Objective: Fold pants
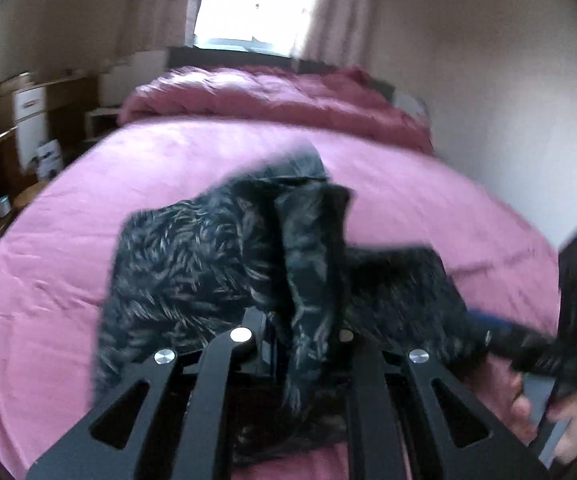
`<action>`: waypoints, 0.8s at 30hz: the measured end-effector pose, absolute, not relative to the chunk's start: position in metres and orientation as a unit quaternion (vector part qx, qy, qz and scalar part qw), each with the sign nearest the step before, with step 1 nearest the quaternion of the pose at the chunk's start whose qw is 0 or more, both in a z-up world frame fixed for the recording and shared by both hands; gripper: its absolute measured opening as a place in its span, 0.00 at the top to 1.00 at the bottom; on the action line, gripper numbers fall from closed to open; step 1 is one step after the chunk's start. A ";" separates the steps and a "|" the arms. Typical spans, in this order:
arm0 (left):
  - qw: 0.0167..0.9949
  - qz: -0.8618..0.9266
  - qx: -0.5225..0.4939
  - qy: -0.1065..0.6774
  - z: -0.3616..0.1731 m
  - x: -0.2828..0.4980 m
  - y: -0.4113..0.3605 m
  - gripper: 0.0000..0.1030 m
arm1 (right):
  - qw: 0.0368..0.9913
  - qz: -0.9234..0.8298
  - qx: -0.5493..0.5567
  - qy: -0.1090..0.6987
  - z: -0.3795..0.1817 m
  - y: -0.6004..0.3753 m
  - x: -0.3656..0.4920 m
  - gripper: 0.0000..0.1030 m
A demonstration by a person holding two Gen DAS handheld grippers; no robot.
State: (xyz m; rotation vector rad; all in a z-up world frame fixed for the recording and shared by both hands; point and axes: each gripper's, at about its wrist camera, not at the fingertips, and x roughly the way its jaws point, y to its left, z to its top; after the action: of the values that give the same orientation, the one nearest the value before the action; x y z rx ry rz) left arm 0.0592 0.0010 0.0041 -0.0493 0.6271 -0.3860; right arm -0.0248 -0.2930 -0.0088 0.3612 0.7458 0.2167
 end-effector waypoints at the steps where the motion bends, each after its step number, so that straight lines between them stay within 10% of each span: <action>1: 0.927 -0.195 -0.007 0.319 -0.006 0.059 -0.012 0.91 | 0.906 0.114 0.185 0.363 -0.009 -0.294 -0.024 0.11; 11: 0.924 -0.182 0.080 0.327 -0.039 0.032 -0.041 0.79 | 0.851 0.223 0.300 0.368 -0.018 -0.292 -0.003 0.11; 14: 0.924 -0.216 0.068 0.307 -0.031 0.008 -0.033 0.27 | 0.840 0.229 0.307 0.384 -0.024 -0.285 0.007 0.11; 15: 0.929 -0.222 0.068 0.288 -0.027 -0.006 -0.034 0.23 | 0.838 0.229 0.304 0.390 -0.025 -0.281 0.009 0.11; 24: 0.957 -0.133 0.086 0.242 -0.018 -0.046 0.044 0.19 | 0.806 0.260 0.332 0.415 -0.033 -0.263 0.027 0.21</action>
State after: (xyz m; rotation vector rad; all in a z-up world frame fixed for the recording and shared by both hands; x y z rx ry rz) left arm -0.0465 0.0440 -0.0179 0.1753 0.4904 -0.2696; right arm 0.0271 -0.2633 -0.0332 0.7106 0.8884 0.5567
